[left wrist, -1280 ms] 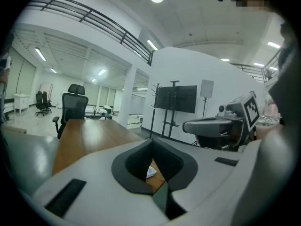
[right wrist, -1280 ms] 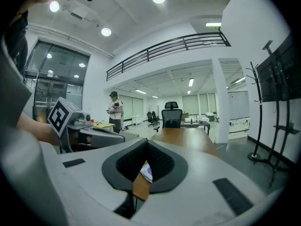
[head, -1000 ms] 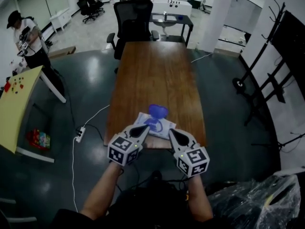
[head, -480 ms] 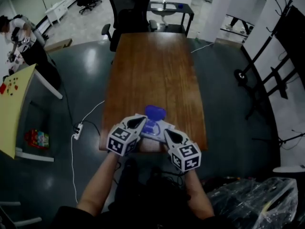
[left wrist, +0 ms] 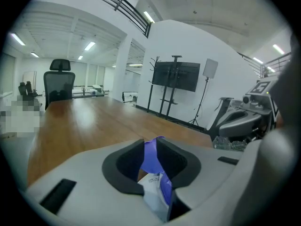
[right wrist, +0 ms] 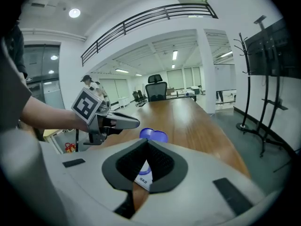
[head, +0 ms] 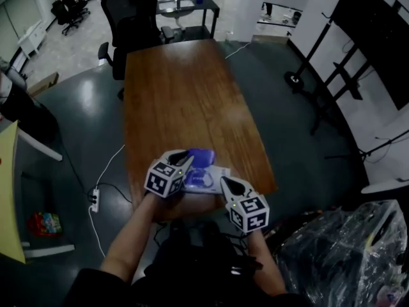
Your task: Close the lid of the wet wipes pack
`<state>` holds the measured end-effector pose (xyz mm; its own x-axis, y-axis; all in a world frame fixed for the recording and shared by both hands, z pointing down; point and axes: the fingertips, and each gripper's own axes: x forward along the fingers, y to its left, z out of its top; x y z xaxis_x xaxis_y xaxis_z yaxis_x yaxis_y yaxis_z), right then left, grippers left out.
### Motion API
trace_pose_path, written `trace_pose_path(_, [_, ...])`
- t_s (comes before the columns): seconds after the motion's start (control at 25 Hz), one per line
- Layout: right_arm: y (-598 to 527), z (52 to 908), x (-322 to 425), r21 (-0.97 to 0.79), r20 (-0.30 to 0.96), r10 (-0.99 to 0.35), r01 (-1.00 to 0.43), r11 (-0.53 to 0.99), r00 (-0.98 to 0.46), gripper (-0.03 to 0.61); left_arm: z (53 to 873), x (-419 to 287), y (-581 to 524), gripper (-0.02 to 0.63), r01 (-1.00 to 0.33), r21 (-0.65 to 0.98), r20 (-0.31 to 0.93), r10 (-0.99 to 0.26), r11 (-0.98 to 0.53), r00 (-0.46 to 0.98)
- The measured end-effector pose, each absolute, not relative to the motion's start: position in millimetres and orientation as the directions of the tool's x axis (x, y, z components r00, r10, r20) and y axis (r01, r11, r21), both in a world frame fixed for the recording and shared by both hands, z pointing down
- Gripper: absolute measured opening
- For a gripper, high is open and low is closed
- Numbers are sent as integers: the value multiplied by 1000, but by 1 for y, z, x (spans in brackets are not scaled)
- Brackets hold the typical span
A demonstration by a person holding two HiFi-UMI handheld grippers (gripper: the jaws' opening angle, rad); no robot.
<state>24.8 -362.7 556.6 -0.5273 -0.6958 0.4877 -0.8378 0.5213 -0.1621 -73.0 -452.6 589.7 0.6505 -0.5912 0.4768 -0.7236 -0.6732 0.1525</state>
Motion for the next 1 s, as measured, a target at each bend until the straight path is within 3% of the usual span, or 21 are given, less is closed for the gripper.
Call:
trace_pose_path(0.32, [-359, 560, 23, -151, 507, -745, -896, 418, -433, 9, 621, -67, -473, 152, -658, 163, 545, -489, -735, 681])
trace_pose_path(0.64, [-356, 555, 40, -133, 513, -775, -926, 355, -370, 9, 619, -57, -469, 161, -600, 211, 530, -425, -772, 734])
trace_pose_path(1.0, [-360, 547, 29, -144, 490, -754, -894, 424, -437, 9, 595, -55, -430, 161, -566, 235, 512, -394, -790, 763])
